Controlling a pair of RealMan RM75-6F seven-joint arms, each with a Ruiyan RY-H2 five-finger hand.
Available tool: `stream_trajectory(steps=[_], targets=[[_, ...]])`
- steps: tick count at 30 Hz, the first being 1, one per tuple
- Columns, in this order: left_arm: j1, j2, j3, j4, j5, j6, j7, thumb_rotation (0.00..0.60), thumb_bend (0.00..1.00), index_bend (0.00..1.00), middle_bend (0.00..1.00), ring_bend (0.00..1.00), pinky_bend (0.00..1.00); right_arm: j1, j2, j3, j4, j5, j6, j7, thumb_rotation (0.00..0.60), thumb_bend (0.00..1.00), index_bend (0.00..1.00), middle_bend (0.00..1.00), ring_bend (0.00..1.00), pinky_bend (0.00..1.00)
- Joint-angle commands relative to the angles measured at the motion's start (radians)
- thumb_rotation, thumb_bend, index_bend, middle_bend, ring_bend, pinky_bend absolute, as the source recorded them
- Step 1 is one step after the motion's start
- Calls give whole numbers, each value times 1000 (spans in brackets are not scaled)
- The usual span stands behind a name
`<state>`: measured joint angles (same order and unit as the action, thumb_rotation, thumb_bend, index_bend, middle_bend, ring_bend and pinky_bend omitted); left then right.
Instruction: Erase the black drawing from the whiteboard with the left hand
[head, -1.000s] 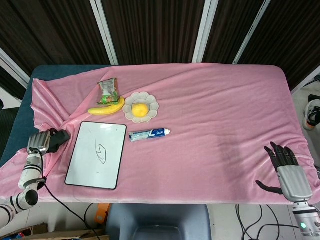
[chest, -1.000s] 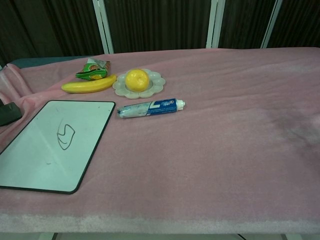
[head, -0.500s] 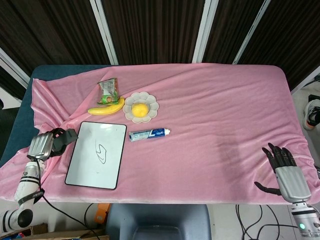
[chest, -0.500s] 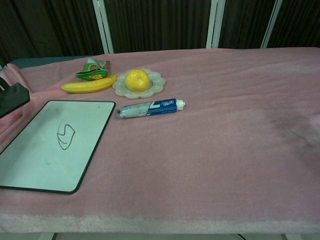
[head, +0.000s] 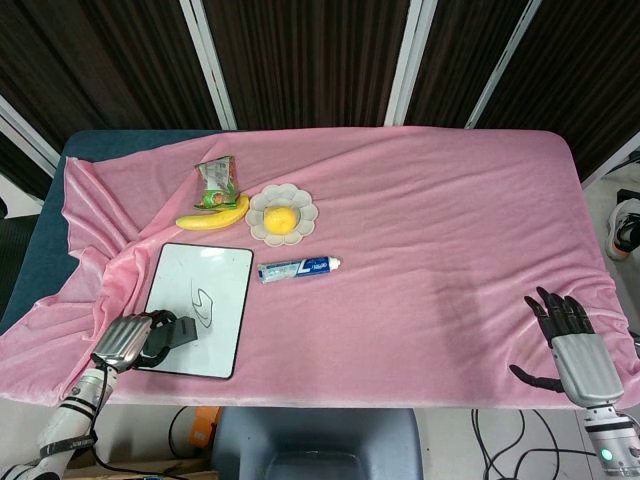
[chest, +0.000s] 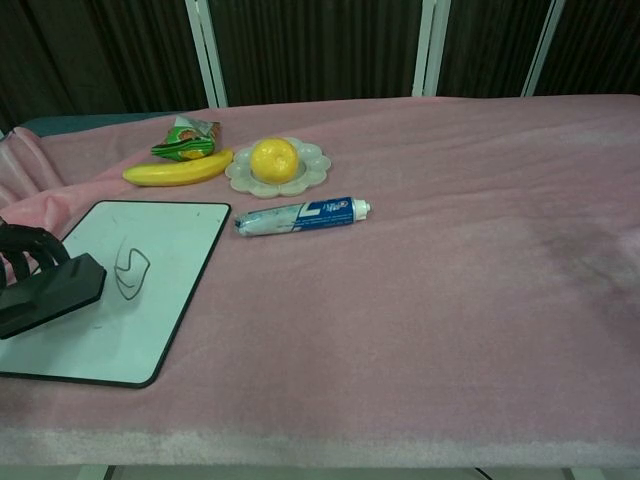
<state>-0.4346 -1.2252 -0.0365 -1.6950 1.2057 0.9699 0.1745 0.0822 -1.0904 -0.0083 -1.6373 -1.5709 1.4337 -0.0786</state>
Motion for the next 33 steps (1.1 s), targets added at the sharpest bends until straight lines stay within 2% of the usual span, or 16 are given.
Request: stream_trajectory(steps=[1, 4, 8, 12, 19, 33], targets=[[-14, -45, -2, -51, -39, 46, 137, 600, 783, 614, 722, 689, 772, 0, -1, -1, -1, 0, -3, -3, 600, 304, 0, 0, 0, 0], [-32, -88, -11, -59, -84, 69, 241, 600, 784, 614, 724, 690, 773, -1, -7, 1, 1, 0, 2, -16, 600, 305, 0, 0, 0, 0], [-80, -117, -31, -63, -207, 31, 332, 600, 784, 613, 725, 693, 775, -4, -14, 3, 3, 2, 6, -30, 600, 305, 0, 0, 0, 0], [-127, -159, -52, -49, -304, 51, 434, 600, 784, 614, 726, 695, 777, -4, -12, 4, 2, 5, 5, -28, 600, 305, 0, 0, 0, 0], [-162, -187, -61, -39, -382, 78, 491, 600, 783, 614, 728, 697, 780, -6, -5, 1, 5, 3, 5, -16, 600, 305, 0, 0, 0, 0], [-247, -273, -122, 105, -549, 94, 548, 600, 780, 614, 736, 702, 785, -10, -1, 0, 5, 2, 11, -7, 600, 305, 0, 0, 0, 0]])
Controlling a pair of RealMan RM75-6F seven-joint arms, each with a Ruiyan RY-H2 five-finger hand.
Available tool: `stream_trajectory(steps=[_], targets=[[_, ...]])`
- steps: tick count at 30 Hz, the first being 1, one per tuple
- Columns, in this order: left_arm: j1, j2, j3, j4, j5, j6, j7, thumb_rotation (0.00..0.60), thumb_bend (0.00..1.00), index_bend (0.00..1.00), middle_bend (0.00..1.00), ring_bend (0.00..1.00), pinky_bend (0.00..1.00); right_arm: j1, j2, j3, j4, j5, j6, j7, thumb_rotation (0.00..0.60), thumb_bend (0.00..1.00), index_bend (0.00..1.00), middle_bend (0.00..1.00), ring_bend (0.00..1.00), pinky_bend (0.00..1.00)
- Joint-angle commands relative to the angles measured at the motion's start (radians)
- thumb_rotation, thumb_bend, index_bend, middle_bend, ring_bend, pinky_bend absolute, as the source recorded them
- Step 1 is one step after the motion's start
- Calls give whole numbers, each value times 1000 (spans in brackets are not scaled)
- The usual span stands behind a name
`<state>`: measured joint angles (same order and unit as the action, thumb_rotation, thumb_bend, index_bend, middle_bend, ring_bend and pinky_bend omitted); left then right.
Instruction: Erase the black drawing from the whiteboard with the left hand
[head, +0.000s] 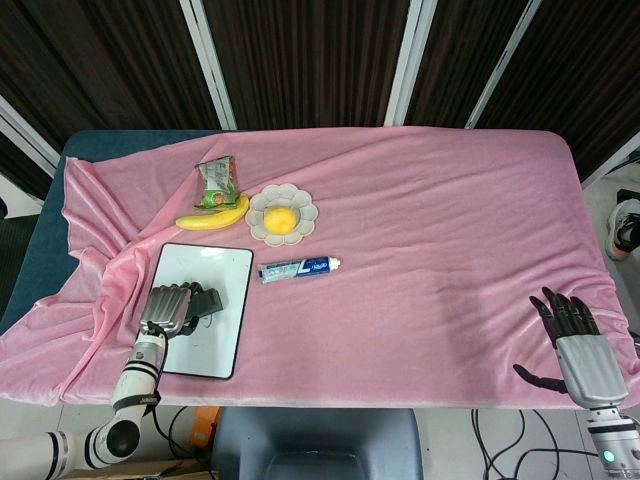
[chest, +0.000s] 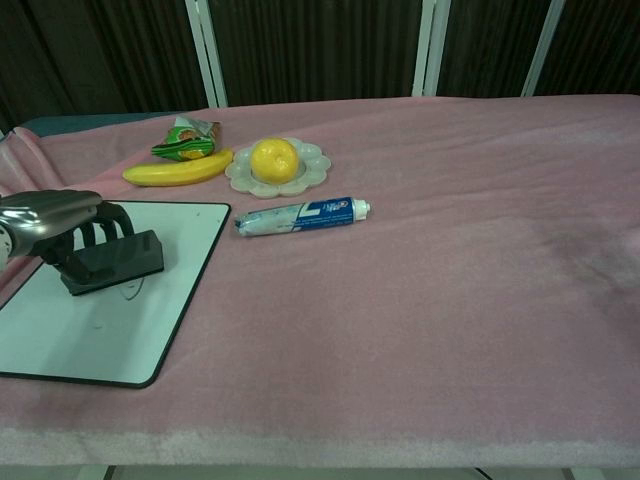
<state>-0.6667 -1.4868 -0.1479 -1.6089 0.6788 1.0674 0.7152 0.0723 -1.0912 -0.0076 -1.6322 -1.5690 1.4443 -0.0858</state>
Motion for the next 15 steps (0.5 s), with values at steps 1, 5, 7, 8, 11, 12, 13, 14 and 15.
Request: stream_trajectory(steps=[1, 5, 7, 8, 11, 12, 13, 14, 15], targets=[[-20, -14, -14, 26, -30, -5, 8, 600, 780, 614, 736, 702, 785, -1, 0, 0, 0, 0, 1, 0, 600, 305, 0, 0, 0, 0], [-40, -30, -31, 66, -58, -7, 7, 600, 779, 614, 736, 702, 785, -1, 0, 0, 0, -1, 1, 1, 600, 305, 0, 0, 0, 0], [-51, -39, -40, 89, -72, -9, 8, 600, 780, 615, 736, 702, 786, -1, 1, 0, 0, 0, 0, 2, 600, 305, 0, 0, 0, 0], [-58, -44, -46, 104, -84, -12, 9, 600, 779, 615, 737, 703, 786, -1, 1, 0, 0, 0, 0, 2, 600, 305, 0, 0, 0, 0], [-78, -56, -66, 143, -124, -29, 10, 600, 779, 614, 738, 703, 786, 2, 4, -3, -2, -4, -6, 8, 600, 305, 0, 0, 0, 0], [-85, -60, -72, 156, -137, -34, 11, 600, 779, 615, 738, 703, 786, 2, 6, -5, -2, -6, -8, 13, 600, 305, 0, 0, 0, 0], [-91, -64, -77, 169, -148, -38, 12, 600, 779, 615, 738, 704, 786, 3, 8, -5, -2, -7, -10, 15, 600, 305, 0, 0, 0, 0], [-99, -69, -81, 184, -160, -41, 15, 600, 780, 615, 738, 704, 786, 4, 8, -5, -2, -7, -10, 15, 600, 305, 0, 0, 0, 0], [-104, -73, -83, 195, -166, -42, 18, 600, 780, 615, 738, 704, 786, 4, 8, -5, -2, -6, -11, 15, 600, 305, 0, 0, 0, 0]])
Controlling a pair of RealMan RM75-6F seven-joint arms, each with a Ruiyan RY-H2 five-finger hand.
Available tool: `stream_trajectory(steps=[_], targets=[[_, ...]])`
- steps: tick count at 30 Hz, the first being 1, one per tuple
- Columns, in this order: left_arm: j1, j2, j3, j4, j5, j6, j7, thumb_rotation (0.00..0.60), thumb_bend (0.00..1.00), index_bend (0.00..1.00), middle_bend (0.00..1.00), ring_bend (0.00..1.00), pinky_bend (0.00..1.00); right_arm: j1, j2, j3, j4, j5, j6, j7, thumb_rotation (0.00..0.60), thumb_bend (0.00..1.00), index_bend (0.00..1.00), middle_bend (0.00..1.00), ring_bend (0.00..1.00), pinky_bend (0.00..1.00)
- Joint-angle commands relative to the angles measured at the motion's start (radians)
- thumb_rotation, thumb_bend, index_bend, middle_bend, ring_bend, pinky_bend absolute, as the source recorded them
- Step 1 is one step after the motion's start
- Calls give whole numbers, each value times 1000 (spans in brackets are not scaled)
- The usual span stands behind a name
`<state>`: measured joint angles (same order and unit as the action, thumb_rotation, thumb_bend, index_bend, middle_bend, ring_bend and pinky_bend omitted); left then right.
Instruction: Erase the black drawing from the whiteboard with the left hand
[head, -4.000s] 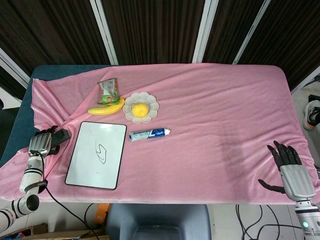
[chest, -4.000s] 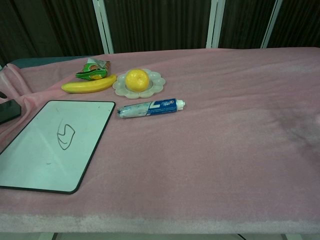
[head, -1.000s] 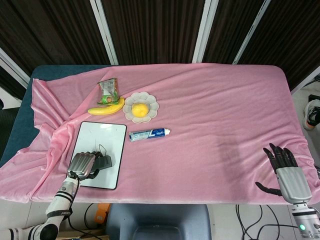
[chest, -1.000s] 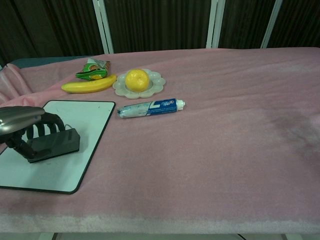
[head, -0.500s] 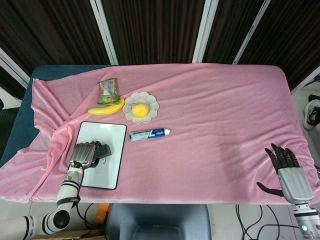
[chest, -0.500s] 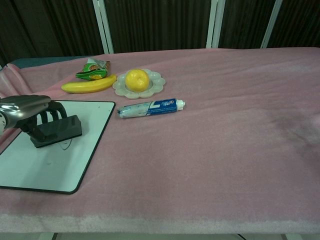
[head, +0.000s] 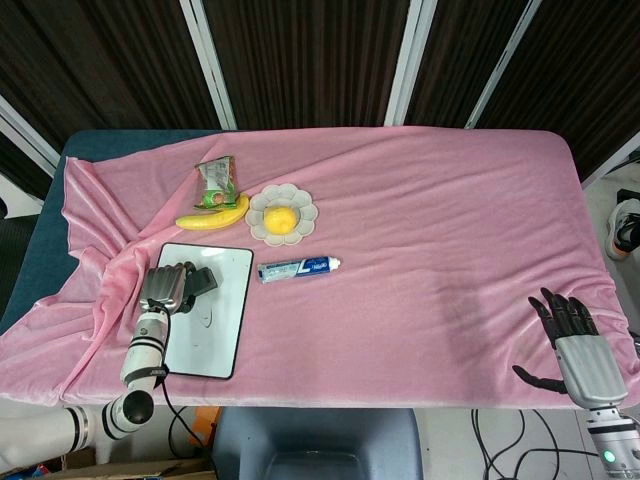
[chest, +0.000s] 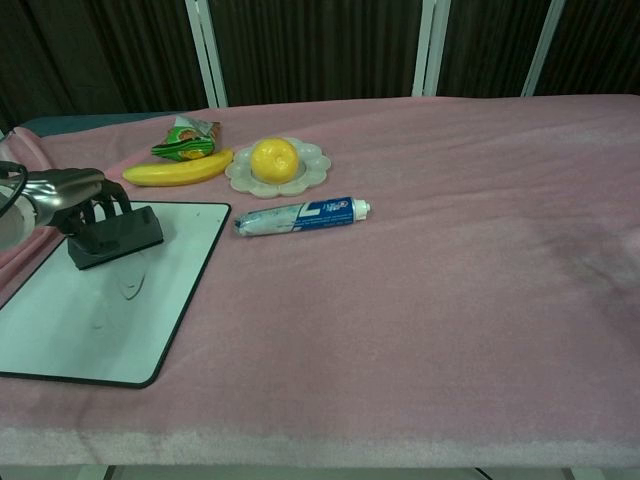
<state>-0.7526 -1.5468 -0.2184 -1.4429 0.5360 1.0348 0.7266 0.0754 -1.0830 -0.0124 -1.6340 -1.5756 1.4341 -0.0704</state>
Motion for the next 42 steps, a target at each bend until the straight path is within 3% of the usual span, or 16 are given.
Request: stream_trajectory(steps=[1, 7, 15, 33, 37, 42], targets=[[-21, -16, -13, 36, -27, -8, 8, 600, 780, 615, 738, 704, 786, 0, 0, 0, 0, 1, 0, 0, 600, 305, 0, 0, 0, 0], [-27, -21, -10, 41, -17, 4, 13, 600, 778, 615, 738, 704, 787, -1, 1, 1, 1, 2, 1, 0, 600, 305, 0, 0, 0, 0], [0, 47, 63, -167, 27, 39, 30, 600, 779, 615, 740, 705, 789, 0, 2, 1, 0, 0, 2, 0, 600, 305, 0, 0, 0, 0], [75, 116, 221, -374, 197, 118, 23, 600, 778, 615, 740, 706, 792, -2, 5, -2, 0, -6, 4, 4, 600, 305, 0, 0, 0, 0], [88, 153, 241, -431, 244, 135, 16, 600, 778, 615, 740, 706, 793, -2, 2, -3, -1, -5, 2, -1, 600, 305, 0, 0, 0, 0], [128, 209, 234, -481, 361, 235, -19, 600, 778, 615, 740, 706, 793, 0, -2, -3, -2, -6, -2, -9, 600, 304, 0, 0, 0, 0]])
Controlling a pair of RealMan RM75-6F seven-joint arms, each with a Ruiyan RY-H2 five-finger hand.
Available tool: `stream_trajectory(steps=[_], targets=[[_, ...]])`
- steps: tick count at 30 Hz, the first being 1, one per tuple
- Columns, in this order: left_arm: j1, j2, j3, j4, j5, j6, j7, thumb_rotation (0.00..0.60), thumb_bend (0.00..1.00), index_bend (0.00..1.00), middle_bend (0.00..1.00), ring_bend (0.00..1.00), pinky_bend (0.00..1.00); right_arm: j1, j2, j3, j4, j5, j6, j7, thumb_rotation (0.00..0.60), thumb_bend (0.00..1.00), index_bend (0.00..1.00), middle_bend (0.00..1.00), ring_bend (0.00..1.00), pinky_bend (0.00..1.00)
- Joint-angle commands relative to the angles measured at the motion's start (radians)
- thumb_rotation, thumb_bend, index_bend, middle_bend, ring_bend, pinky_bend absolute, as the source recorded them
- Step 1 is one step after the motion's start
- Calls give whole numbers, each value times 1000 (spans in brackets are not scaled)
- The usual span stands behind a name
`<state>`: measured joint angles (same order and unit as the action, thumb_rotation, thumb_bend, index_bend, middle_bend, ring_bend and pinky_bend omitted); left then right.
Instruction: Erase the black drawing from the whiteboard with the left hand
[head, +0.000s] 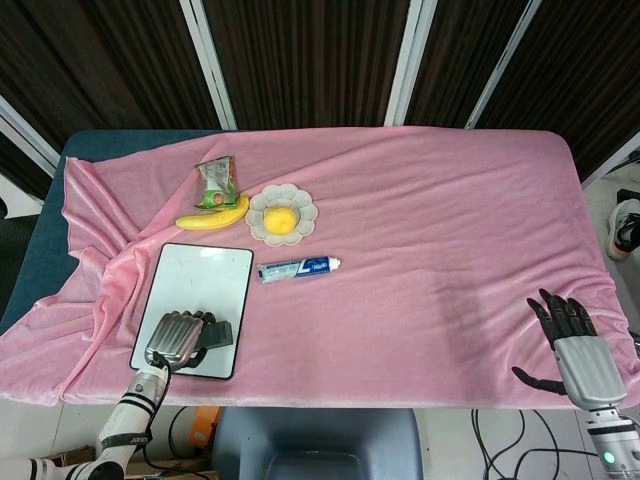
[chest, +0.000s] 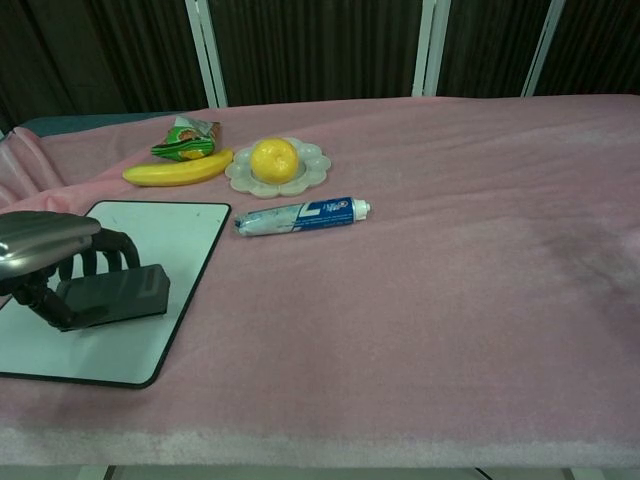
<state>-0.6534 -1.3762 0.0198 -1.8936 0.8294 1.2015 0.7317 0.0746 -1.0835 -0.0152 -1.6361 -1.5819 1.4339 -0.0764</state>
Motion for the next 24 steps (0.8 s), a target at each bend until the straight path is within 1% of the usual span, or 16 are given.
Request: stream_trajectory(steps=[1, 4, 7, 10, 11, 14, 16, 18, 21, 22, 24], targets=[[36, 49, -10, -32, 83, 90, -29, 600, 778, 615, 740, 707, 793, 1, -2, -1, 0, 1, -2, -3, 600, 304, 0, 0, 0, 0], [55, 93, -45, -25, 85, 137, -52, 600, 774, 615, 739, 707, 792, 0, -2, -1, 0, -2, 0, -4, 600, 304, 0, 0, 0, 0], [57, 126, -96, 32, 23, 123, -93, 600, 769, 616, 739, 707, 781, -3, -2, -2, 1, -5, 7, -1, 600, 305, 0, 0, 0, 0], [45, 108, -149, 174, -70, 76, -125, 600, 761, 615, 738, 703, 739, -4, -2, -5, 2, -10, 8, -1, 600, 304, 0, 0, 0, 0], [37, 90, -167, 247, -113, 43, -136, 600, 758, 610, 732, 698, 712, -4, -3, -6, 1, -12, 7, -1, 600, 304, 0, 0, 0, 0], [20, 53, -193, 405, -201, -62, -164, 600, 748, 577, 698, 659, 636, -4, 1, -8, -1, -19, 11, 6, 600, 304, 0, 0, 0, 0], [13, 29, -205, 493, -238, -127, -188, 600, 738, 555, 676, 638, 612, -6, 3, -6, 0, -19, 18, 11, 600, 305, 0, 0, 0, 0], [8, 6, -213, 557, -255, -166, -207, 600, 722, 533, 655, 621, 589, -7, 5, -6, 1, -17, 19, 15, 600, 305, 0, 0, 0, 0], [3, -31, -218, 644, -258, -198, -224, 600, 699, 426, 612, 580, 565, -5, 7, -5, 2, -16, 15, 21, 600, 305, 0, 0, 0, 0], [3, -40, -218, 662, -257, -205, -227, 600, 695, 371, 599, 570, 559, -5, 8, -4, 3, -14, 14, 23, 600, 305, 0, 0, 0, 0], [3, -48, -216, 685, -269, -230, -225, 600, 671, 296, 575, 555, 545, -5, 10, -2, 3, -10, 15, 27, 600, 305, 0, 0, 0, 0]])
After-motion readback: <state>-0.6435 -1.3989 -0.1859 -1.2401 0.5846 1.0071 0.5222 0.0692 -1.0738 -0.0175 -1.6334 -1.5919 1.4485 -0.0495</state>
